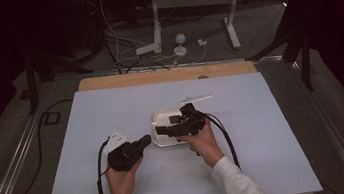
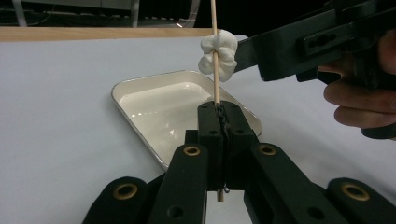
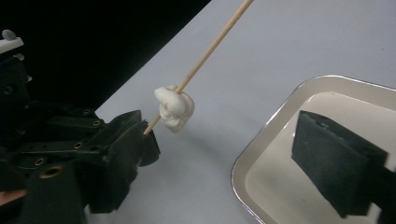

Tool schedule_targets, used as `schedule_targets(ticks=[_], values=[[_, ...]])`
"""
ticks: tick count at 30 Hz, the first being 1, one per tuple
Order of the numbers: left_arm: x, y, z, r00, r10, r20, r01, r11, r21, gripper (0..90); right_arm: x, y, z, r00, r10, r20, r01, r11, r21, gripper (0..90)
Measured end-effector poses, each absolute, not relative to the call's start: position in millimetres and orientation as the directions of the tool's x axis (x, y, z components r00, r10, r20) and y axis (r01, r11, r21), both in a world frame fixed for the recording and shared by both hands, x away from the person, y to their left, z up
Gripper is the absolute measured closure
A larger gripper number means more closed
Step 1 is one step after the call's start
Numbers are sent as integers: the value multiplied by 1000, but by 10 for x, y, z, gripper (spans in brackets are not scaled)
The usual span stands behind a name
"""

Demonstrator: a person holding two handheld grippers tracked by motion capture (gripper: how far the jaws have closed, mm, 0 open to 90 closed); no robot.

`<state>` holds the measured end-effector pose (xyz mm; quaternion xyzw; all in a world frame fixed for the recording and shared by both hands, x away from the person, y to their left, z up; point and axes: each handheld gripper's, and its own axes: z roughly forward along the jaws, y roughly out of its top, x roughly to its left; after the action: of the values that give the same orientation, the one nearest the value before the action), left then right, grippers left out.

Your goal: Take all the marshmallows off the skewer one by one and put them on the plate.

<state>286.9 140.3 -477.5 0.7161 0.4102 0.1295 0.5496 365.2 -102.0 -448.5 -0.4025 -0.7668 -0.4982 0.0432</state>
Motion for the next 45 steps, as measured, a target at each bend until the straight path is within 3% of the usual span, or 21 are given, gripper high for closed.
schedule_targets(ticks=[10, 17, 22, 45], values=[[2862, 1374, -4768, 643, 719, -265, 438, -62, 897, 896, 3653, -1011, -4486, -688, 489, 536, 675, 161, 720, 490], [2858, 1358, -4768, 655, 707, -266, 431, -62, 900, 896, 3693, -984, -4546, -655, 413, 632, 734, 152, 662, 609], [2856, 1366, -4767, 660, 702, -267, 427, -57, 903, 897, 3706, -986, -4555, -640, 376, 670, 753, 136, 644, 744], [2831, 1354, -4773, 659, 703, -265, 429, -63, 901, 900, 3690, -1067, -4458, -622, 436, 651, 721, -5, 692, 797]])
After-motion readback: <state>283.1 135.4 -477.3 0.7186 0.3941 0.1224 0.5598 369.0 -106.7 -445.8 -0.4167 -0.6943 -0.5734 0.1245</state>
